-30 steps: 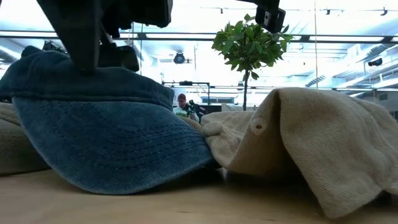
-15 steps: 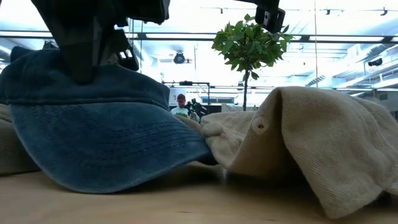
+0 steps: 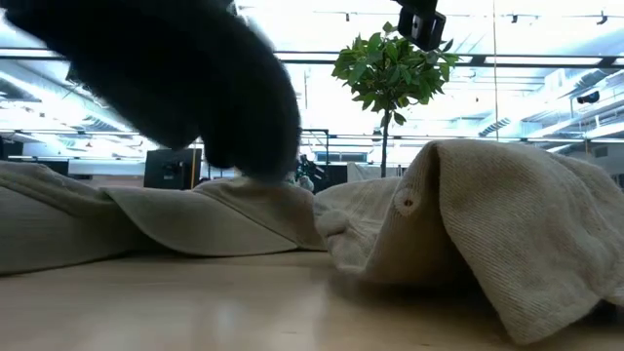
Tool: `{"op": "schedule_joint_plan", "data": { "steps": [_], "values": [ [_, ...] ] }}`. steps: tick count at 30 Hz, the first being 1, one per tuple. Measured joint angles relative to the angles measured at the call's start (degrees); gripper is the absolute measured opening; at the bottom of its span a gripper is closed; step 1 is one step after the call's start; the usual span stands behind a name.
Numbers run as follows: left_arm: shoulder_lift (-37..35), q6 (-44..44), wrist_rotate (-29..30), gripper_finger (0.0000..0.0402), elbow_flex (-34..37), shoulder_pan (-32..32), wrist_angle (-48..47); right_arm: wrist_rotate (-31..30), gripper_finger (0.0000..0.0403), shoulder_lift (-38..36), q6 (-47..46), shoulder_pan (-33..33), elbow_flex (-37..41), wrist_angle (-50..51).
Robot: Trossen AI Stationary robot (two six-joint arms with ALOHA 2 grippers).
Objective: Pick & Place hat
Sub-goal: Put the blue cap into the red bin
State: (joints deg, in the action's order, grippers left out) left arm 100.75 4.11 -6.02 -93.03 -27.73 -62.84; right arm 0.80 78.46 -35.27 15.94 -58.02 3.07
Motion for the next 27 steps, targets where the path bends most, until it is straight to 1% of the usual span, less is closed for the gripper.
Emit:
{"op": "schedule_joint_plan", "data": {
  "steps": [3,7,11,14,19,23,25,27],
  "values": [
    [0.0,-4.97,0.04,0.0004,-5.04,-0.86,-5.15,5.05,0.0181,0.0,-1.47,-1.75,0.0,0.0],
    [-0.02,-12.51,0.3,0.0004,-10.47,-2.4,-9.69,11.02,0.0181,0.0,-2.04,-3.98,0.0,0.0],
    [-0.02,-21.24,1.81,0.0004,-13.35,-4.43,-10.9,13.56,0.0192,0.0,-1.79,-5.75,0.0,-0.02],
    [-0.04,-26.48,6.86,0.0004,-13.64,-5.97,-11.56,14.79,0.021,0.0,-2.43,-7.02,0.0,-0.1],
    [0.46,-38.95,19.89,0.0003,-13.62,-8.11,-13.76,17.93,0.0248,0.0,-5.6,-8.99,0.01,-0.81],
    [0.48,-48.06,30.09,0.0003,-13.62,-8.25,-13.58,19.23,0.0272,0.02,-6.19,-9.55,0.02,-1.34],
    [0.5,-52.71,33.55,0.0003,-13.62,-8.1,-13.1,19.15,0.0281,0.02,-5.31,-9.6,0.02,-2.71],
    [0.5,-57.36,34.65,0.0003,-13.62,-8.06,-11.43,17.74,0.0287,0.02,-3.93,-9.61,0.02,-4.29]
  ]
}}
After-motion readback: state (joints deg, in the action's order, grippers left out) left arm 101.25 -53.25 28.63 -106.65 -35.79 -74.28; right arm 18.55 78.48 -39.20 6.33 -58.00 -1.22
